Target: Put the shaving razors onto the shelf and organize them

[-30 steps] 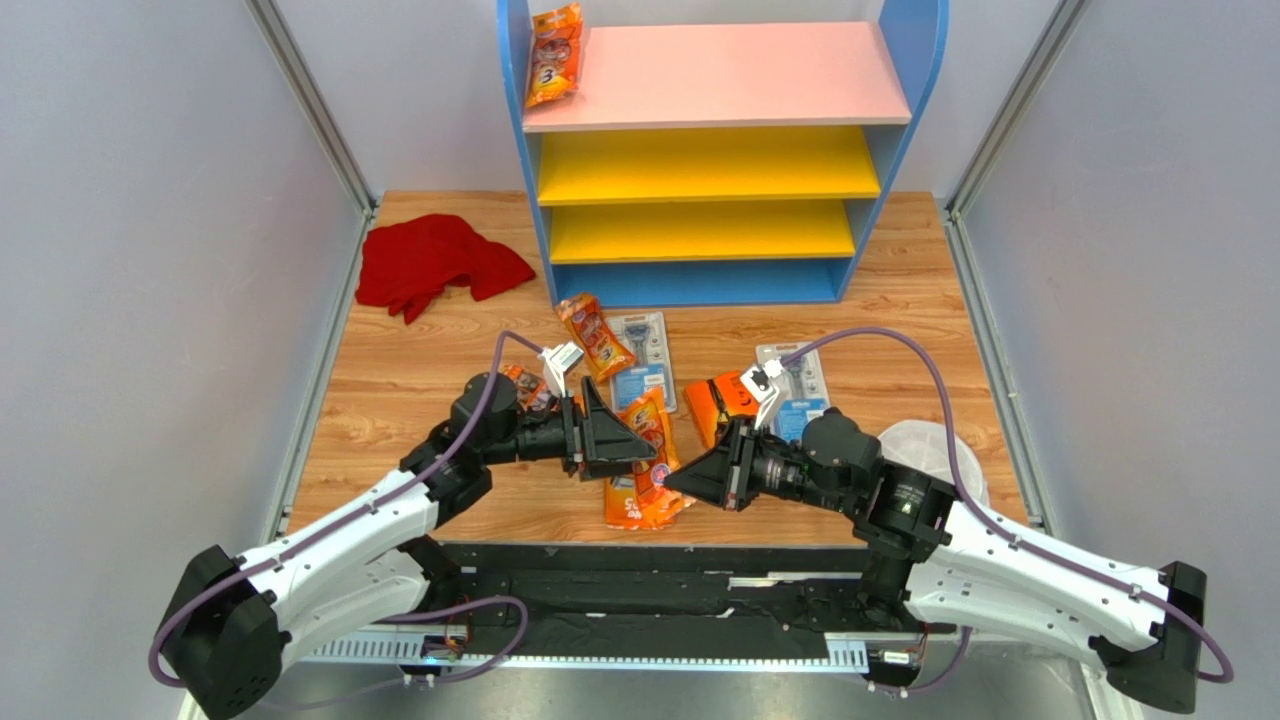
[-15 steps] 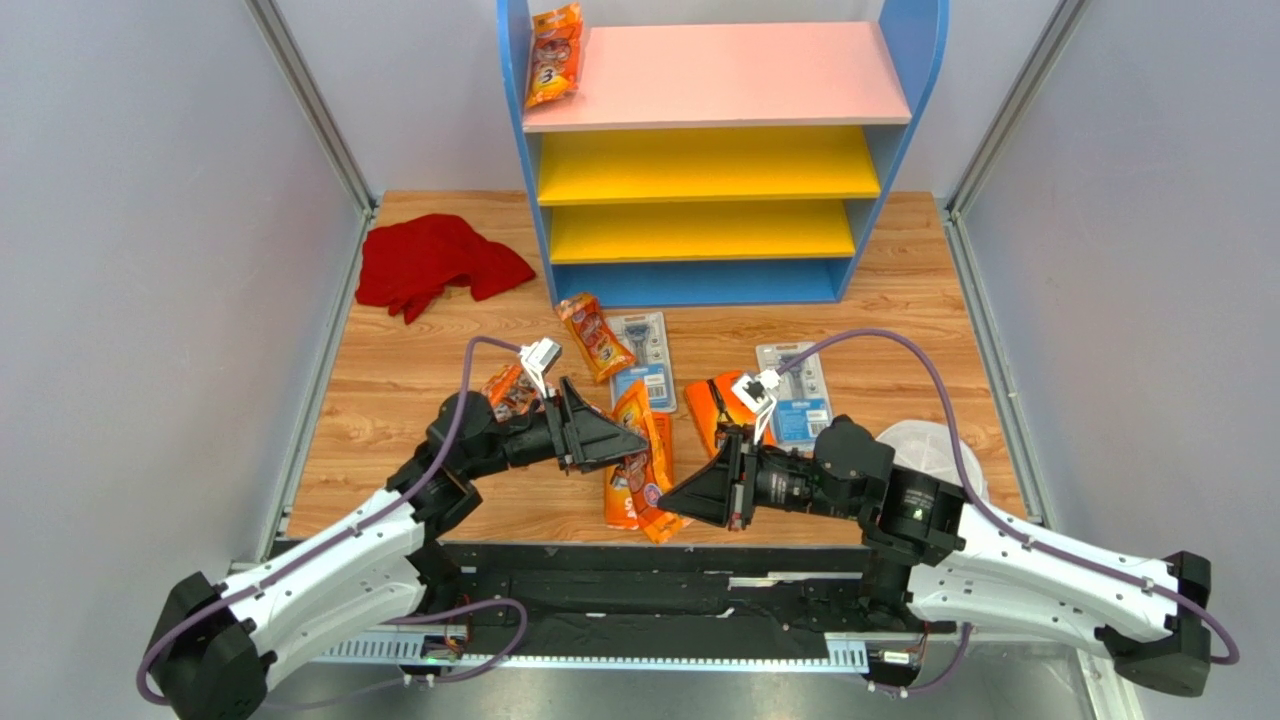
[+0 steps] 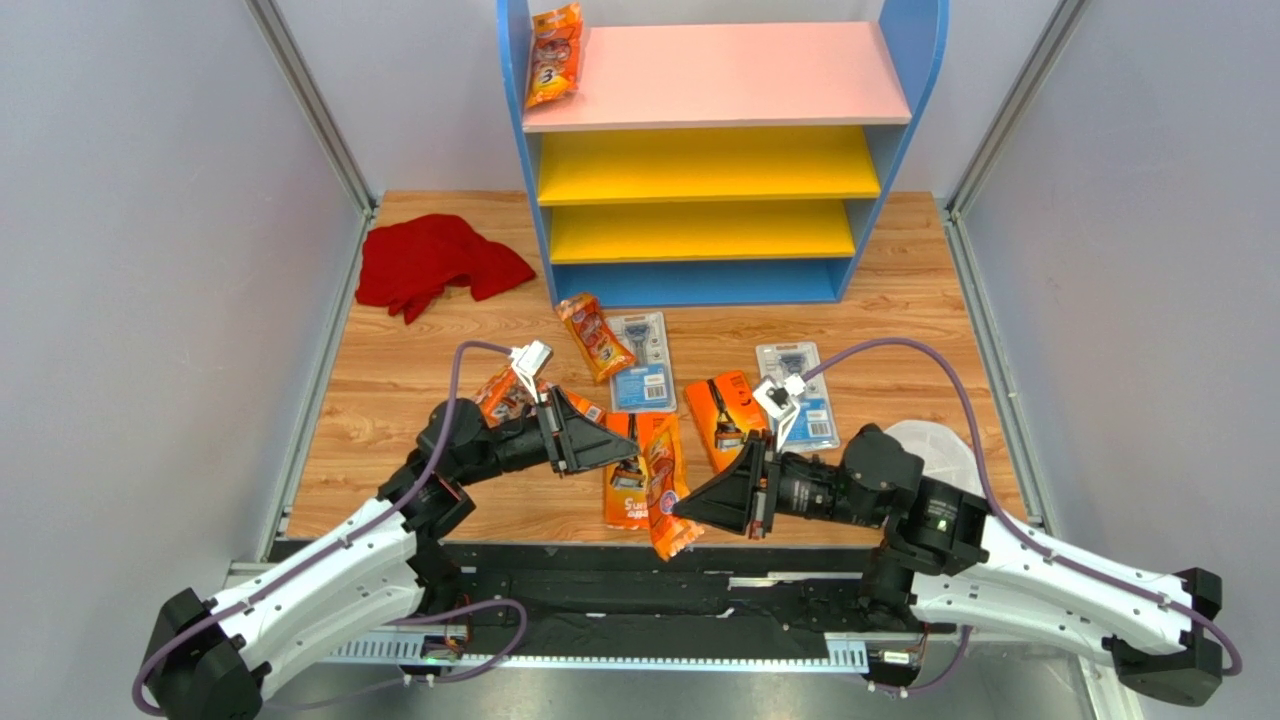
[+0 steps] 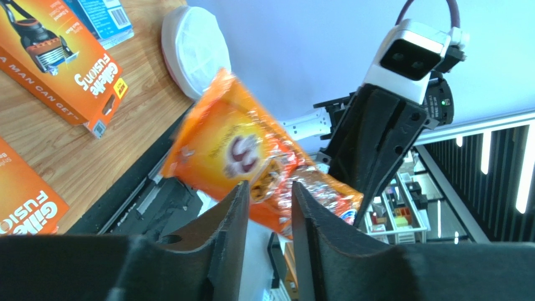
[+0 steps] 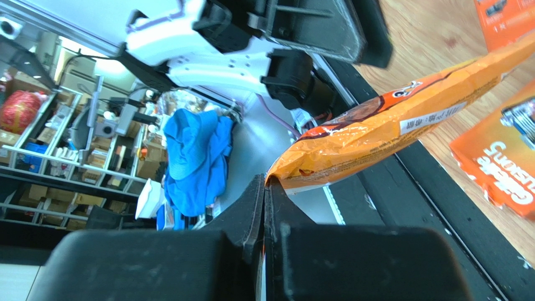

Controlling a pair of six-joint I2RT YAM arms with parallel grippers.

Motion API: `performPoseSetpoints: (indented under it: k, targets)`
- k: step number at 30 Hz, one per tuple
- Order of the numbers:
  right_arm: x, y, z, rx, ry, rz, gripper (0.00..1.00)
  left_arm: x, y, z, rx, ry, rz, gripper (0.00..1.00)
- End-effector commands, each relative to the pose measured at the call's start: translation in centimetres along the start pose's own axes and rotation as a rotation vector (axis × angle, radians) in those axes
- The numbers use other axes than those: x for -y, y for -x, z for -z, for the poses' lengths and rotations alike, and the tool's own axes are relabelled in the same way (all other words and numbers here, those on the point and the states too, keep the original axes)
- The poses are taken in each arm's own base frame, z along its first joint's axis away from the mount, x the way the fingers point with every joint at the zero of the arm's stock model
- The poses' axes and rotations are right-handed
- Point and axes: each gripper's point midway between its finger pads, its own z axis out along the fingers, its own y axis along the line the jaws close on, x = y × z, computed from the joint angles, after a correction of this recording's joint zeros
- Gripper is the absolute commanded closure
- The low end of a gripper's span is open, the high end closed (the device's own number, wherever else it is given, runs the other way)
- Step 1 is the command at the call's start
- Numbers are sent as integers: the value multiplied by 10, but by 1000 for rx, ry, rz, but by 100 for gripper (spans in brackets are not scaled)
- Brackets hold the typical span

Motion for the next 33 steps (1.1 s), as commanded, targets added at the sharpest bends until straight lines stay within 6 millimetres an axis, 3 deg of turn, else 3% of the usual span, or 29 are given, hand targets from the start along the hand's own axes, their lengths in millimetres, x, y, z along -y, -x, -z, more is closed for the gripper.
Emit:
performPoseSetpoints:
  k: [1,3,5,8,9,12,14,16,17,19,21,24,25,33]
  targets:
    - [1,-7,-6,-33,7,-4,100,38,5,-3,-20,-95,-104,77]
    - [3,-8,-9,-45,-2,0,100,43,6,-3,-17,-106,-113,90]
    - [5,-3,-9,-21,-19,-2,100,43,5,-2,-24,-106,-109,86]
    - [5,6,-5,19,-44,13,100,36,-1,0,-50,-71,-73,43]
    - [5,9,-4,30,-55,18,100,35,-2,3,-54,-51,-59,21]
    - [7,20,3,67,-102,37,100,12,-9,15,-73,139,23,7]
    - [7,24,6,78,-119,42,100,-6,-17,25,-79,243,108,4]
    - [5,24,5,78,-110,45,100,4,-17,25,-60,192,175,3]
    - [4,24,4,78,-103,44,100,-6,-23,25,-70,186,217,3]
    - [2,23,-1,73,-83,36,100,6,-21,20,-53,103,279,3]
    - [0,22,-5,69,-69,30,100,-5,-24,17,-54,113,322,3]
    - [-5,21,-13,57,-30,29,100,-6,-25,8,-74,97,346,2]
    - [-8,20,-17,48,-11,29,100,5,-22,5,-73,41,334,2]
    - [-25,14,-27,21,65,52,100,13,-8,-7,9,-102,407,1]
